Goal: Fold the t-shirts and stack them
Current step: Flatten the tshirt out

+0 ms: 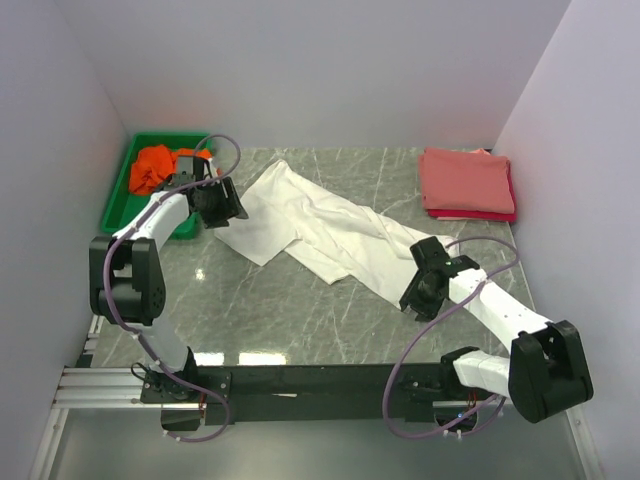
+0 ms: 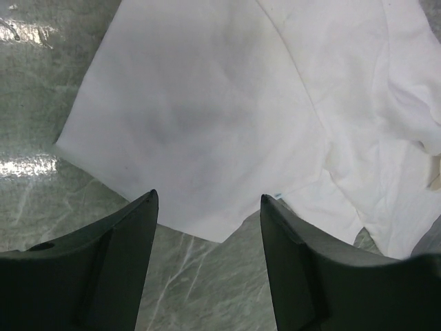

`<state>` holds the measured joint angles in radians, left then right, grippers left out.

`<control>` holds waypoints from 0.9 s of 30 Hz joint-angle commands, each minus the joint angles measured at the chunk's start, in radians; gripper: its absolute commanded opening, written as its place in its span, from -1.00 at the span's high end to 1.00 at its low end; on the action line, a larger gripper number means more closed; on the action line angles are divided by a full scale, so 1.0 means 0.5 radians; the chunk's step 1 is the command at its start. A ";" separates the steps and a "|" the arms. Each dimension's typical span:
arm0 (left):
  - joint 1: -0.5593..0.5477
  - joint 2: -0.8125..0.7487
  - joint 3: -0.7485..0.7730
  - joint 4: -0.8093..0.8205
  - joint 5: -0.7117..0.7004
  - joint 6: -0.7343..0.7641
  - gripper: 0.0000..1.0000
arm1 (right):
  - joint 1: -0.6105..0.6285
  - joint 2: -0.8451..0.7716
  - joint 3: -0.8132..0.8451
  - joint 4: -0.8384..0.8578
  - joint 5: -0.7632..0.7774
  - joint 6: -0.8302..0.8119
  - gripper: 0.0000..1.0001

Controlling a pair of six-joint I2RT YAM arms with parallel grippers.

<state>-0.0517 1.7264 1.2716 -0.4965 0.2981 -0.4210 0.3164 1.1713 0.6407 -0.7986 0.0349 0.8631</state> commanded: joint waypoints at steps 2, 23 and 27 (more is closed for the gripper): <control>0.021 -0.115 0.015 0.051 0.033 0.038 -0.32 | 0.008 -0.017 -0.036 0.118 0.065 0.118 0.02; 0.057 -0.152 -0.058 0.057 0.060 0.044 -0.32 | 0.002 0.139 -0.054 0.241 0.139 0.133 0.05; 0.067 -0.149 -0.052 0.060 0.073 0.035 -0.33 | -0.001 0.170 -0.100 0.278 0.133 0.133 0.06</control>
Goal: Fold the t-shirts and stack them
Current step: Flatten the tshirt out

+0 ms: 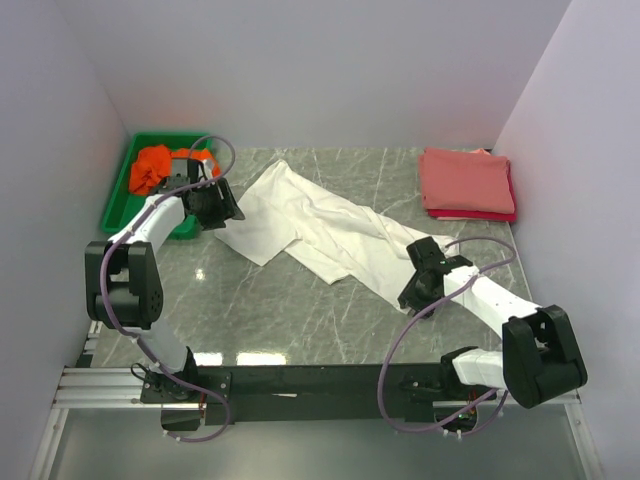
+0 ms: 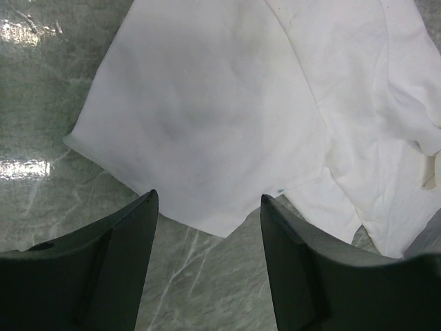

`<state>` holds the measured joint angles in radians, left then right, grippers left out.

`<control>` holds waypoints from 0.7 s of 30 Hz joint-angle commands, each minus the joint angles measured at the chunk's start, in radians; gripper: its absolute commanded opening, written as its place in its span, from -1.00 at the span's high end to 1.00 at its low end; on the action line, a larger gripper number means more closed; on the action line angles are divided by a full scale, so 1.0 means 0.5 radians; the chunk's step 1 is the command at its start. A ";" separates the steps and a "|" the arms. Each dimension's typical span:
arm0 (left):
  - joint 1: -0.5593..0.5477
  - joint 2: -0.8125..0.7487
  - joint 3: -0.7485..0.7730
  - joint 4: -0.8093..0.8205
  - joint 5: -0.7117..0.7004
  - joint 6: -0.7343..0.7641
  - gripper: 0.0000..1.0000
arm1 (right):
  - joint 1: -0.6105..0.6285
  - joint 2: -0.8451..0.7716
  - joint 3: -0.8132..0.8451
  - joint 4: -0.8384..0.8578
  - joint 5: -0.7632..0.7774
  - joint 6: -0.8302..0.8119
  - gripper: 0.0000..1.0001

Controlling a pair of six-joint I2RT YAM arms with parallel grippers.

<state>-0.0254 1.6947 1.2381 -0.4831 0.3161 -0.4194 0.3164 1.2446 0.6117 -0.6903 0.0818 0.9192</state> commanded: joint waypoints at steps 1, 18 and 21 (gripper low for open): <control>0.014 -0.085 0.018 0.031 0.040 0.035 -0.32 | 0.002 0.036 -0.054 0.080 0.033 0.021 0.08; 0.029 -0.199 -0.120 0.006 -0.077 0.081 -0.33 | -0.212 0.103 0.117 0.000 0.060 -0.123 1.00; 0.026 -0.217 -0.181 0.049 -0.022 0.078 -0.32 | -0.393 0.094 0.188 -0.028 0.069 -0.237 1.00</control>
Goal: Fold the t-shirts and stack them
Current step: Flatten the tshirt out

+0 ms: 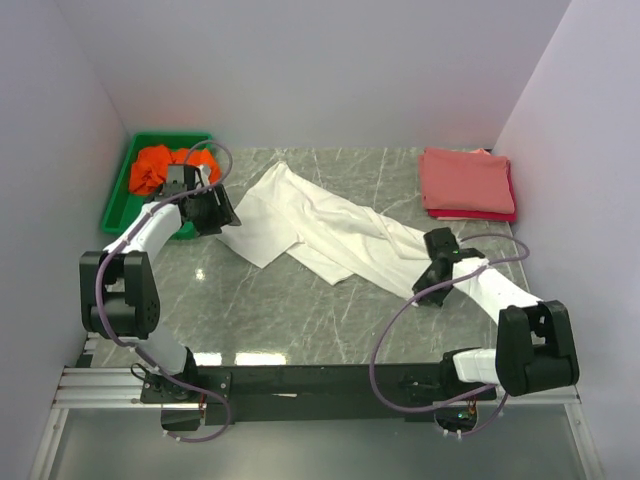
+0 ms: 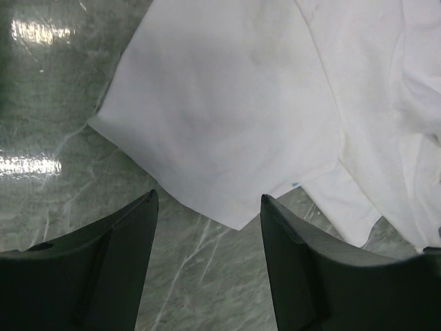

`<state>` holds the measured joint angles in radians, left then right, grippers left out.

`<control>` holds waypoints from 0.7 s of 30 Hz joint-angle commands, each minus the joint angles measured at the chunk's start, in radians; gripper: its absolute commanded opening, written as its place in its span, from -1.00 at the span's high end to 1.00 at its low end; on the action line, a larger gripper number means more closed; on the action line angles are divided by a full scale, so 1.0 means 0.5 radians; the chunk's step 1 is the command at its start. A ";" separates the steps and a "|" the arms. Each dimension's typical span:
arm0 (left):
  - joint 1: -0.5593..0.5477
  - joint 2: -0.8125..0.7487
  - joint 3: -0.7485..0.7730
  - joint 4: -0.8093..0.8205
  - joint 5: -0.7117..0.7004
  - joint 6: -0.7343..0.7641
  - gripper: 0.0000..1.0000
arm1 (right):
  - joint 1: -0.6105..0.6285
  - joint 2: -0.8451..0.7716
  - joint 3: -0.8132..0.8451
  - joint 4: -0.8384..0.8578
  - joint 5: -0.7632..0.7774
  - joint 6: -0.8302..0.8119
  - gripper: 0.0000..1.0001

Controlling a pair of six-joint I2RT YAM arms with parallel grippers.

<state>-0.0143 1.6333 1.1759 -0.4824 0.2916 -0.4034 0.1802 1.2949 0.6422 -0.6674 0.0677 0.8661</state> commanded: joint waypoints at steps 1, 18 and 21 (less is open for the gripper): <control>0.001 -0.088 -0.069 0.066 0.052 0.040 -0.32 | -0.188 -0.010 0.145 -0.083 0.107 -0.176 1.00; -0.066 0.038 -0.158 0.084 -0.188 0.034 -0.23 | -0.422 -0.004 0.136 -0.040 0.052 -0.275 1.00; -0.066 0.090 -0.186 0.136 -0.154 0.015 -0.21 | -0.425 -0.016 0.133 -0.049 0.061 -0.287 1.00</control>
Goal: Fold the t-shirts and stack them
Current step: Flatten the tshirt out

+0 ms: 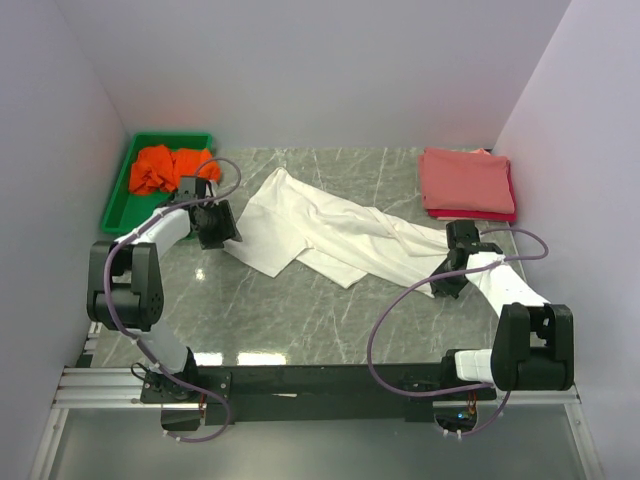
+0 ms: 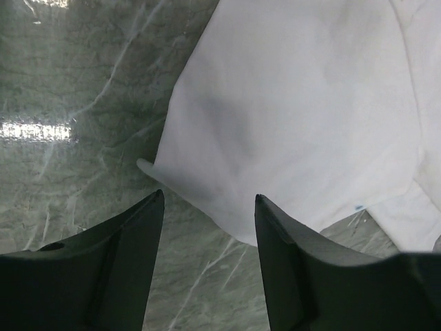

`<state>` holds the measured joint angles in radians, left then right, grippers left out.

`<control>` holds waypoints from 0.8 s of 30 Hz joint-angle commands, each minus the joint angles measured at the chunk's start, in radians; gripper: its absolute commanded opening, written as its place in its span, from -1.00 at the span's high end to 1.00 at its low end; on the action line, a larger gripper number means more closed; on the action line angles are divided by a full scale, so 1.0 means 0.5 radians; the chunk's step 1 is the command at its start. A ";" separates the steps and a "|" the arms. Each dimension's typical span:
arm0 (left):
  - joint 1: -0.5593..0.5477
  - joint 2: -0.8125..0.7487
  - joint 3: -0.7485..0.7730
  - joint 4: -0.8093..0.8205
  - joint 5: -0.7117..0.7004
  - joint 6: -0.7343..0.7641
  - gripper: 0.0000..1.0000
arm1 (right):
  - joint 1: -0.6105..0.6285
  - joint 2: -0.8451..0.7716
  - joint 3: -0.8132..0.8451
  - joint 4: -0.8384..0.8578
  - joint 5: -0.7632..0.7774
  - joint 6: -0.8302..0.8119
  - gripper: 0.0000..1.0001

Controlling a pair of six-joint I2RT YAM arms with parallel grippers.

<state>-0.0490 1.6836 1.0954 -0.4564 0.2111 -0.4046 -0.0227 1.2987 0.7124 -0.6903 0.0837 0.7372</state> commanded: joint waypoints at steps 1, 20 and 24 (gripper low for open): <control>0.003 0.016 -0.028 0.100 0.007 0.018 -0.21 | -0.022 -0.030 -0.004 -0.009 0.029 -0.032 1.00; -0.019 0.133 0.061 0.327 0.105 -0.053 -0.23 | -0.031 -0.149 -0.096 -0.012 0.001 -0.011 1.00; -0.022 0.149 0.101 0.348 0.273 -0.114 -0.23 | -0.031 -0.137 -0.093 -0.003 -0.011 -0.008 1.00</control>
<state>-0.0536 1.7733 1.0988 -0.3397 0.2573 -0.4313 -0.0307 1.2495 0.6781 -0.6903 0.0658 0.7345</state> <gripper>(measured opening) 0.614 0.009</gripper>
